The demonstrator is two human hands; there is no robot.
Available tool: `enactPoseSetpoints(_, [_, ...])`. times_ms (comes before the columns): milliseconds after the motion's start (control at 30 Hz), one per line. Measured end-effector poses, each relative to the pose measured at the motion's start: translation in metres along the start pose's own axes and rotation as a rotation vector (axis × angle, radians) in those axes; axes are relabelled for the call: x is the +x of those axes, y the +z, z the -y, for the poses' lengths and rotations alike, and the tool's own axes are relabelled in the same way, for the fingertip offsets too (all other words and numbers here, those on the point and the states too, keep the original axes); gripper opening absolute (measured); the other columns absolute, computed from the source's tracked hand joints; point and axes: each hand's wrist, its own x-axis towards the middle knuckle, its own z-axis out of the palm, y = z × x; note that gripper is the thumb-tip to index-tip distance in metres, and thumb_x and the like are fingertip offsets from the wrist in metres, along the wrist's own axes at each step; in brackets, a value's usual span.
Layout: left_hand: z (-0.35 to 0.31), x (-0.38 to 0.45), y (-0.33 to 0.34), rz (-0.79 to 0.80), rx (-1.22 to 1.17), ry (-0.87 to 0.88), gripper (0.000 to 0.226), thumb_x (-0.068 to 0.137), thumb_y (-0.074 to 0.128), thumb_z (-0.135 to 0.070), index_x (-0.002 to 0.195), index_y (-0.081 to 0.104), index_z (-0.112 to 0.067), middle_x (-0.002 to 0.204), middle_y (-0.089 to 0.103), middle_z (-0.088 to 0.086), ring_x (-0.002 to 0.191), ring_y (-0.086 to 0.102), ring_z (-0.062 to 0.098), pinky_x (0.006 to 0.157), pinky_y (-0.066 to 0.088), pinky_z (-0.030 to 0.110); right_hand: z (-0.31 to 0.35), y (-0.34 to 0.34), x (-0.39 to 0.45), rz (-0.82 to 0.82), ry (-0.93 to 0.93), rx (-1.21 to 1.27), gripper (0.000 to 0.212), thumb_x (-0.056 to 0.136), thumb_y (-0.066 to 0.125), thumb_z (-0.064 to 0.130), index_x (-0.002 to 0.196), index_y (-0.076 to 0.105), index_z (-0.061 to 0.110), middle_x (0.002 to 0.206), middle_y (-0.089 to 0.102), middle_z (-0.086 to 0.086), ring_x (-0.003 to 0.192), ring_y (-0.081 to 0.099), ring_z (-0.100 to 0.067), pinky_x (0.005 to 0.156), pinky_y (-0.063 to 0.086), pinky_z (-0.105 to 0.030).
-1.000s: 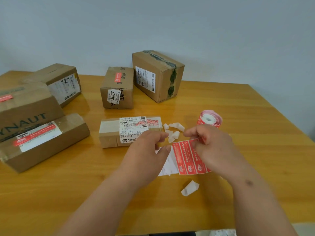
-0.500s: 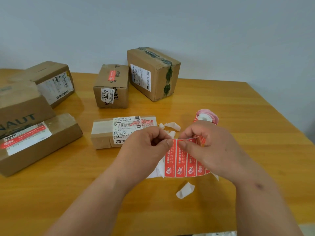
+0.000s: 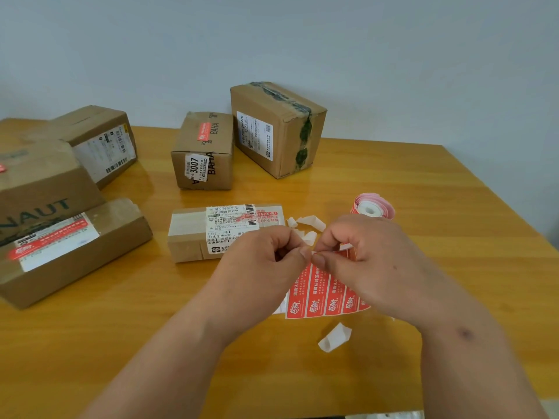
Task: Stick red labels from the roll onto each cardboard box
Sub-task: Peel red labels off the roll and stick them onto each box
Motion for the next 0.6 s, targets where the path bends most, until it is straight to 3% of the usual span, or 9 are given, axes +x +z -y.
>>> enactPoseSetpoints(333, [0.000,-0.003,-0.002,-0.024,-0.063,-0.015,0.027,0.094,0.058,-0.035,0.070,0.063,-0.022,0.075,0.072,0.001,0.074,0.071,0.016,0.063,0.057,0.026,-0.002,0.008,0.001,-0.093,-0.081,0.068,0.016,0.085,0.067,0.035,0.072,0.063,0.026,0.079,0.061,0.014,0.082,0.058,-0.001,0.090,0.044,-0.046])
enactPoseSetpoints(600, [0.002,-0.003,-0.004,-0.013,-0.083,-0.028,0.028,0.094,0.057,-0.037,0.071,0.062,-0.023,0.074,0.072,-0.003,0.072,0.072,0.012,0.064,0.056,0.021,-0.001,0.012,0.001,-0.111,-0.072,0.091,0.019,0.083,0.068,0.039,0.069,0.064,0.027,0.083,0.060,0.017,0.088,0.055,0.002,0.087,0.040,-0.035])
